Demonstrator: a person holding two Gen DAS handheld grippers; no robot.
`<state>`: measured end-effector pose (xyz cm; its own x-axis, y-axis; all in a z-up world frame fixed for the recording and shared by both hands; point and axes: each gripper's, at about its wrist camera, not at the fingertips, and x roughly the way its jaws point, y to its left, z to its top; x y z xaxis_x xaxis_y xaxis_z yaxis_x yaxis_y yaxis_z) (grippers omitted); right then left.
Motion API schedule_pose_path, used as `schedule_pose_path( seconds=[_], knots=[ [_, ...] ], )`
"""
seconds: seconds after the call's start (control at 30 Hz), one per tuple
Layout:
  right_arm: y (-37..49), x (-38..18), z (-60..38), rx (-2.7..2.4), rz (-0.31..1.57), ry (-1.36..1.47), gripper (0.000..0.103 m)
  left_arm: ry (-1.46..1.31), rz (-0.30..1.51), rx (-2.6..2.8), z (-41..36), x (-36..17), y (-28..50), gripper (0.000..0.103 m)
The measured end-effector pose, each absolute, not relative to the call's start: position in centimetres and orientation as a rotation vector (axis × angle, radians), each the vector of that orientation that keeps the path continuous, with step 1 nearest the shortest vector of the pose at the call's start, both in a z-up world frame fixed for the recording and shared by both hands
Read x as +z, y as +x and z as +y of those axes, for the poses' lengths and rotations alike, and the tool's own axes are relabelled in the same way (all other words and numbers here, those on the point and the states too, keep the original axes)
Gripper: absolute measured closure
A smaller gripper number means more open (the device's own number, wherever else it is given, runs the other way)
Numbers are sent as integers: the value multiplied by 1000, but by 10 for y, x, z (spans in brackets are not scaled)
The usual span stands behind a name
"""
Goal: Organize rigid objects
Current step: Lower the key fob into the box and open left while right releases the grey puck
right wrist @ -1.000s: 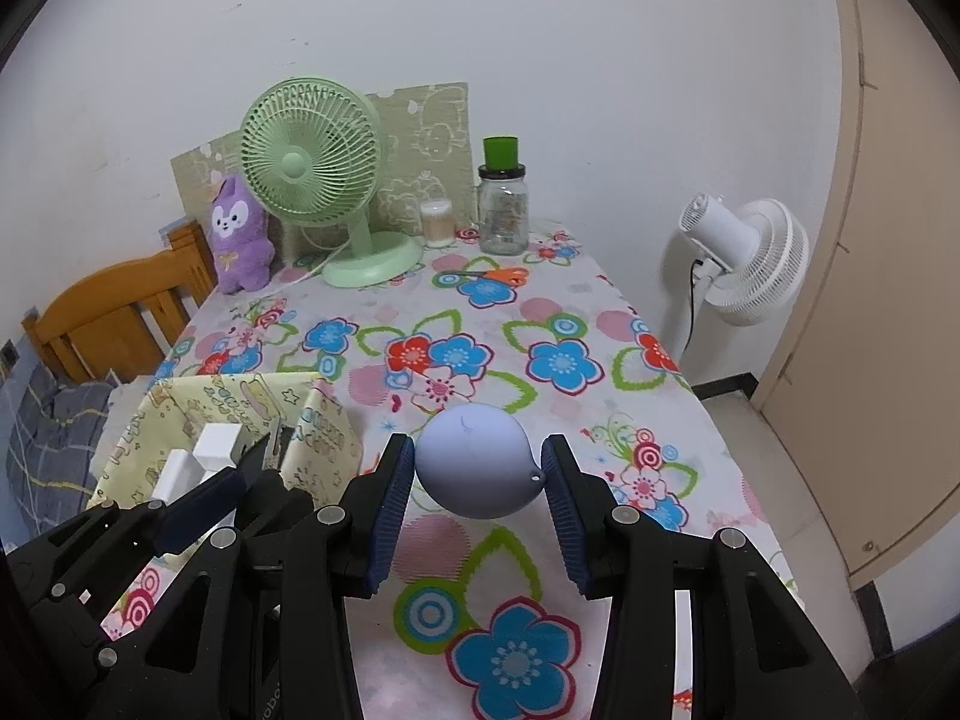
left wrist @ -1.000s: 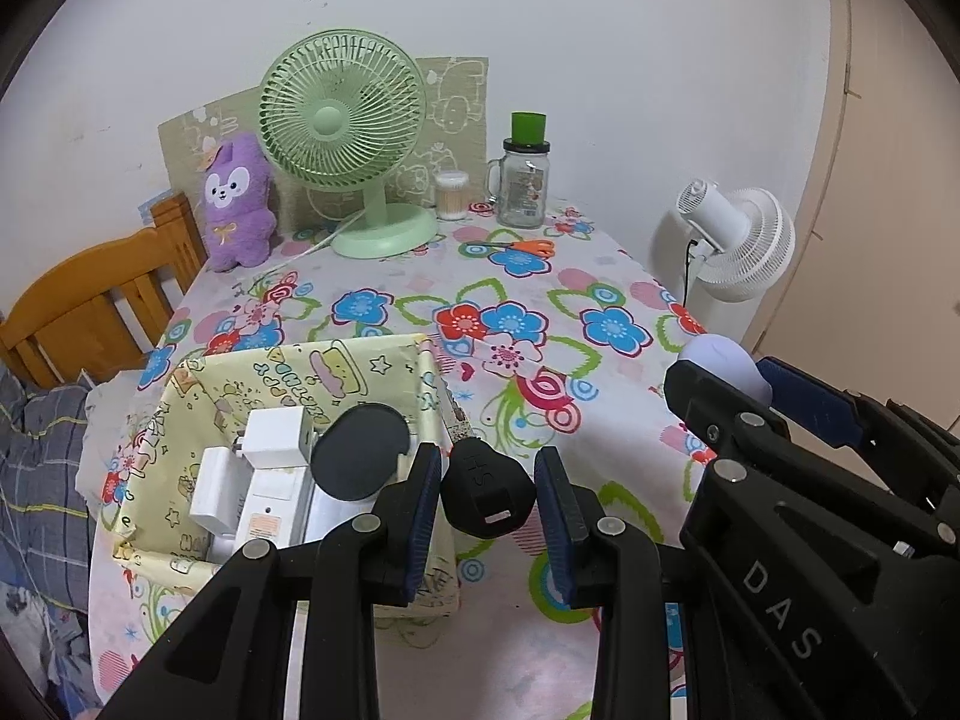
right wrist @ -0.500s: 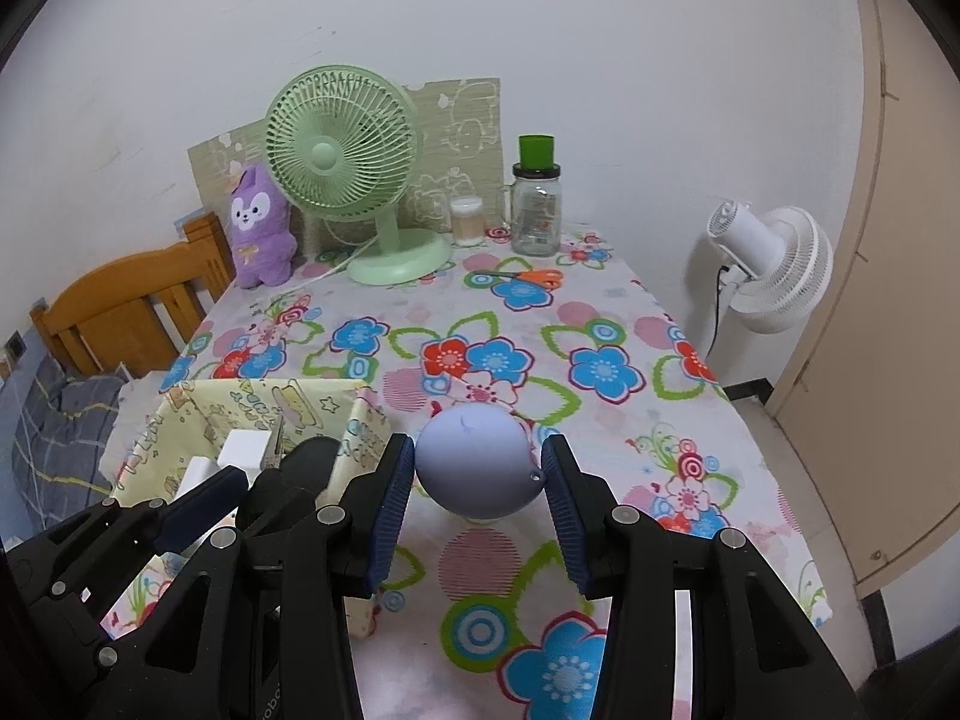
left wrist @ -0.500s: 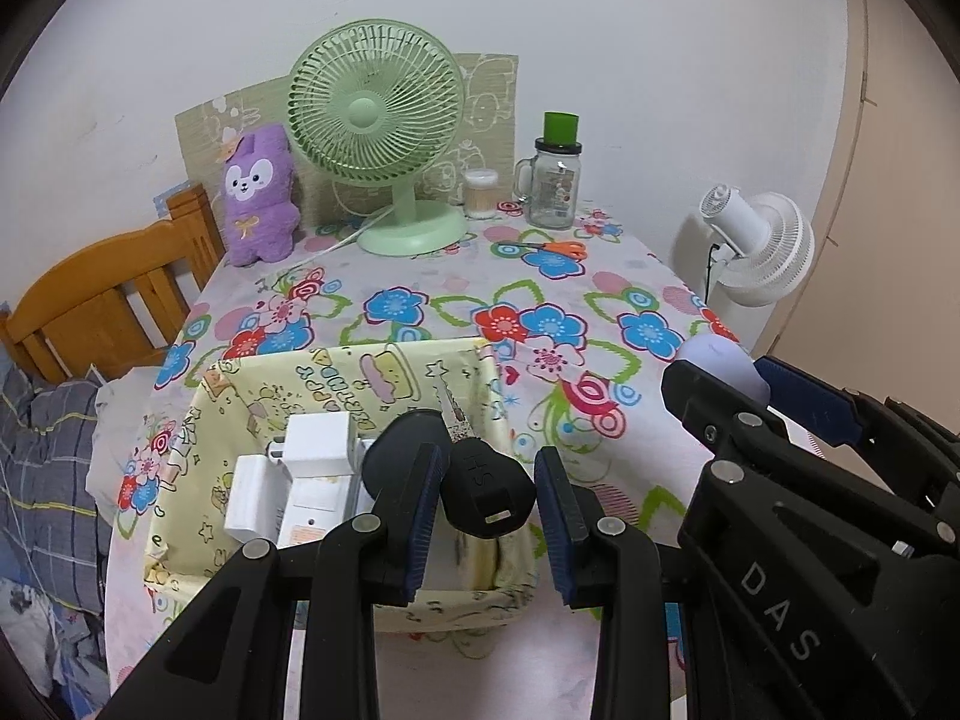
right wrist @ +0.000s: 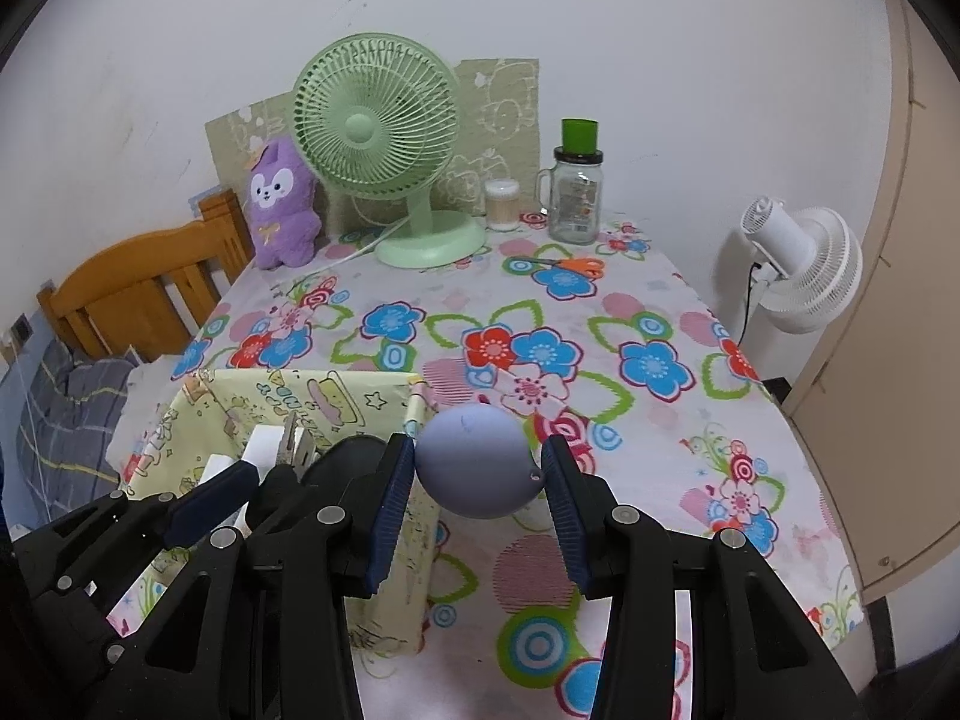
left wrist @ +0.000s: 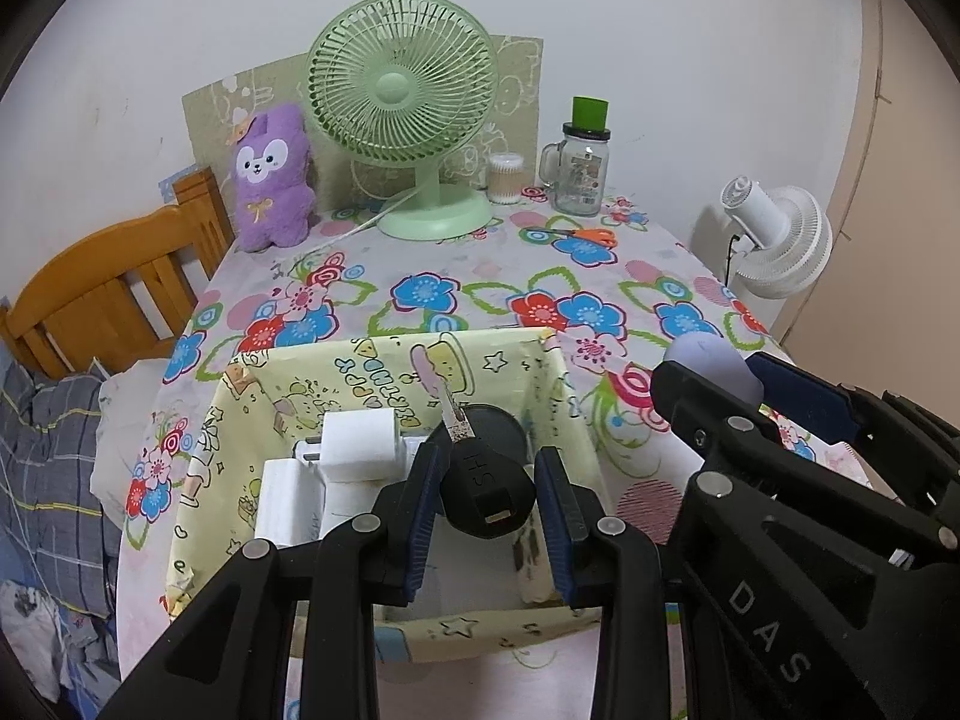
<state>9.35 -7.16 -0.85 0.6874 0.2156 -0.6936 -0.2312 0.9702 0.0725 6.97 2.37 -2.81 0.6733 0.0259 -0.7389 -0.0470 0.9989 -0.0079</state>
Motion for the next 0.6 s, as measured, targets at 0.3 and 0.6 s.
schedule_pose_path(
  seconds=[0.3,0.6],
  knots=[
    [103,-15,-49,279,790,-40,55,-43,850,59,44,-36,79,71],
    [116,-20,-25,305,806,-62,55,-62,876,75,67,-45,92,71]
  ],
)
